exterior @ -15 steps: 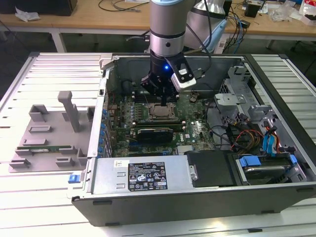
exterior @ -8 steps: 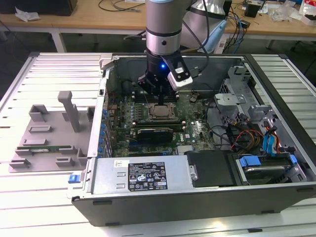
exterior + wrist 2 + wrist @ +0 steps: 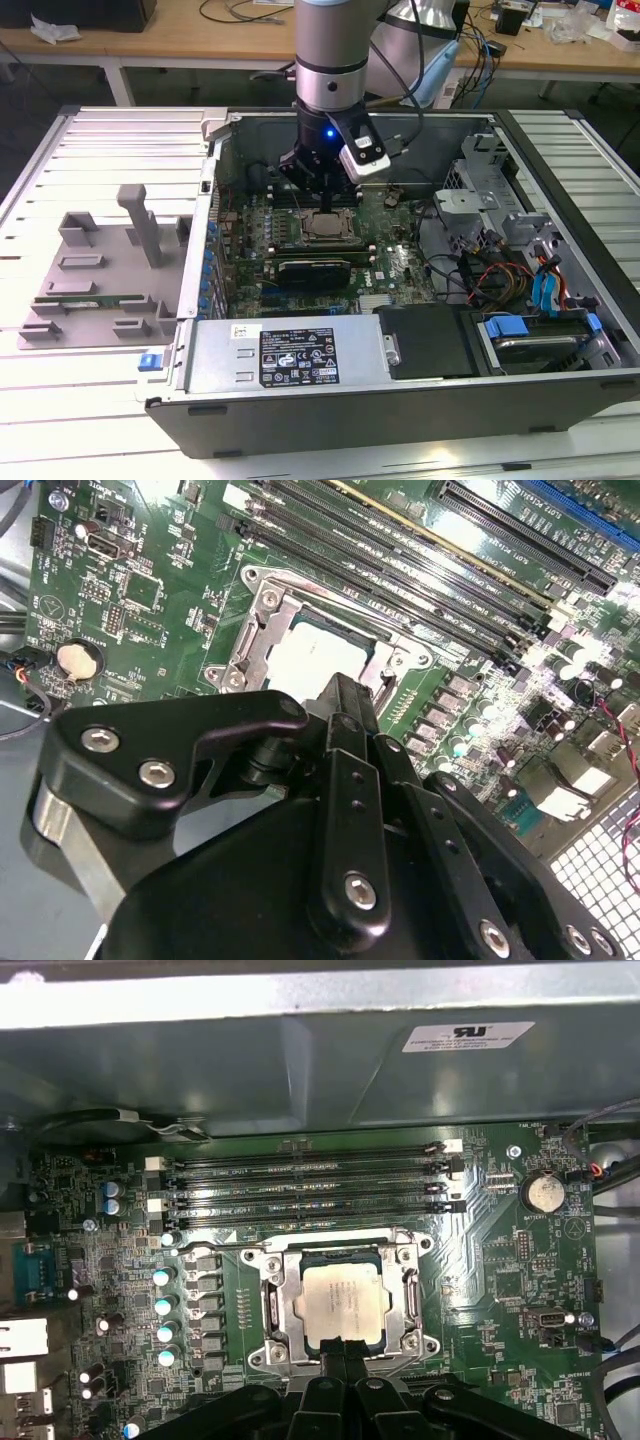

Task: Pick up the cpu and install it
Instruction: 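Install the first cpu locking lever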

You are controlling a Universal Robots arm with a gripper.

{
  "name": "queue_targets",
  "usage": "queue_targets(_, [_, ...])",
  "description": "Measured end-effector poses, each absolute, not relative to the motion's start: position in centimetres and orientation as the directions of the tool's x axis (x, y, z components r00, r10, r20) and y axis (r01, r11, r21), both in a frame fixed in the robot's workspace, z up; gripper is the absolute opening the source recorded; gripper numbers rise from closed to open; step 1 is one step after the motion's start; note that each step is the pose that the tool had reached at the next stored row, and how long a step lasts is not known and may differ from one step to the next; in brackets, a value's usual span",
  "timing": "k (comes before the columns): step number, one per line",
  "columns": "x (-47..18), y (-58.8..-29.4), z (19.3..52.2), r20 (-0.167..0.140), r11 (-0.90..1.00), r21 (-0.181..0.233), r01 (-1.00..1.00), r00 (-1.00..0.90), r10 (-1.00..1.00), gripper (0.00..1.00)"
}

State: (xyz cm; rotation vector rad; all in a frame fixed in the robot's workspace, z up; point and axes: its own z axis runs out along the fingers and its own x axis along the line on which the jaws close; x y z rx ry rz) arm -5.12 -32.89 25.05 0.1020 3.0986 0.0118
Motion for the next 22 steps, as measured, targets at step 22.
queue_targets(22, [-5.8,-32.8,27.1,-0.041,0.997,0.043,0.066,-0.997,0.067,0.11])
